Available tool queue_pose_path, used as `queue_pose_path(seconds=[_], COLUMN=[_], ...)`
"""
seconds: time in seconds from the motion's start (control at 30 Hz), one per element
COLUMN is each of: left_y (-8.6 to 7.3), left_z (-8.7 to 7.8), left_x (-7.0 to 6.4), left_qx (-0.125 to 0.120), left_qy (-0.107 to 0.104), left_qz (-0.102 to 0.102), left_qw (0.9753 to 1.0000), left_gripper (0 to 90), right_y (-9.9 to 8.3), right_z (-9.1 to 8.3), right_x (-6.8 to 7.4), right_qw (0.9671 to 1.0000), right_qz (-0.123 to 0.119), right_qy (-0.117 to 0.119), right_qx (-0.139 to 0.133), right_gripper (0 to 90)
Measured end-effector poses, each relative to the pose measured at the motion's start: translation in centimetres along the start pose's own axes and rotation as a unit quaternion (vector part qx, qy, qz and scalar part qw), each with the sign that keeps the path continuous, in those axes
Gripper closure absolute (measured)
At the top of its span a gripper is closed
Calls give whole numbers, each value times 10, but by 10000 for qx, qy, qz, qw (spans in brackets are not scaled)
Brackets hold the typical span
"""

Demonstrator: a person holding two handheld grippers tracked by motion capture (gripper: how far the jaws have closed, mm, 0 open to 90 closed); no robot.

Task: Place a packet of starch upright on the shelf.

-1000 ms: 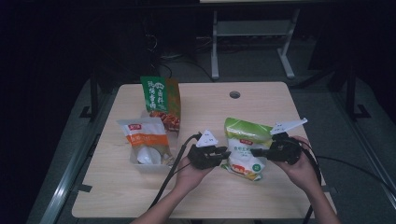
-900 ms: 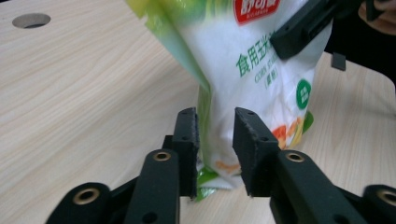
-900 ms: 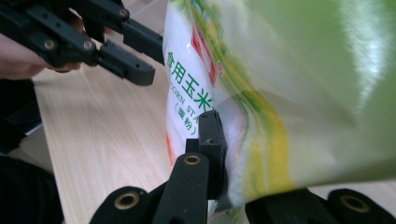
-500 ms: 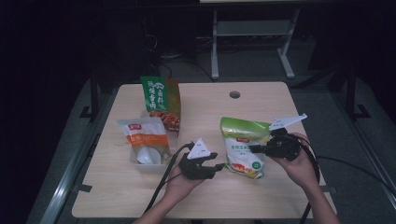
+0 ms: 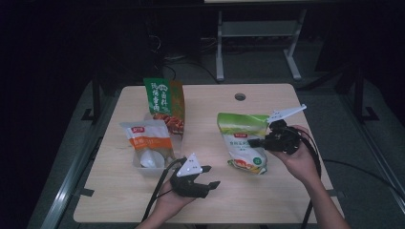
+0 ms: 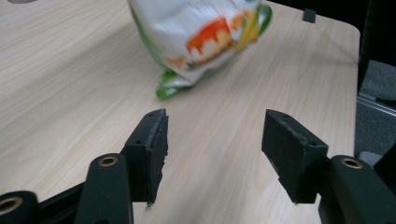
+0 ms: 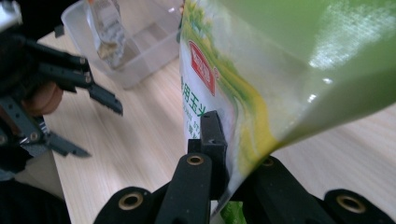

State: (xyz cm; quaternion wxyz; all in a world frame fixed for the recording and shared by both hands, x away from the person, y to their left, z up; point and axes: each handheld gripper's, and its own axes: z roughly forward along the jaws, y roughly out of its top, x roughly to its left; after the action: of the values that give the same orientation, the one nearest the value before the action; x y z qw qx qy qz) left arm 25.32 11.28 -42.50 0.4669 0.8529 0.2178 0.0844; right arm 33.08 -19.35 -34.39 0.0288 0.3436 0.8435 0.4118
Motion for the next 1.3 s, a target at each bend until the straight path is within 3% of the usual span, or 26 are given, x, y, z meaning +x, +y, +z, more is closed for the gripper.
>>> queue_pose_path(seconds=[0.47, 1.3], left_y=[-12, -15], left_z=[-11, -16], left_x=[-2, -1], left_qx=[40, -30], left_qy=[-23, -1], left_qz=[-50, -44], left_qw=[10000, 10000], left_gripper=[321, 283], right_y=[46, 102], right_z=[8, 24], right_x=[9, 28], right_qw=[9996, 9980], right_qz=[-76, -289], right_qy=[227, 486], right_qx=[-123, -266], right_gripper=[899, 900])
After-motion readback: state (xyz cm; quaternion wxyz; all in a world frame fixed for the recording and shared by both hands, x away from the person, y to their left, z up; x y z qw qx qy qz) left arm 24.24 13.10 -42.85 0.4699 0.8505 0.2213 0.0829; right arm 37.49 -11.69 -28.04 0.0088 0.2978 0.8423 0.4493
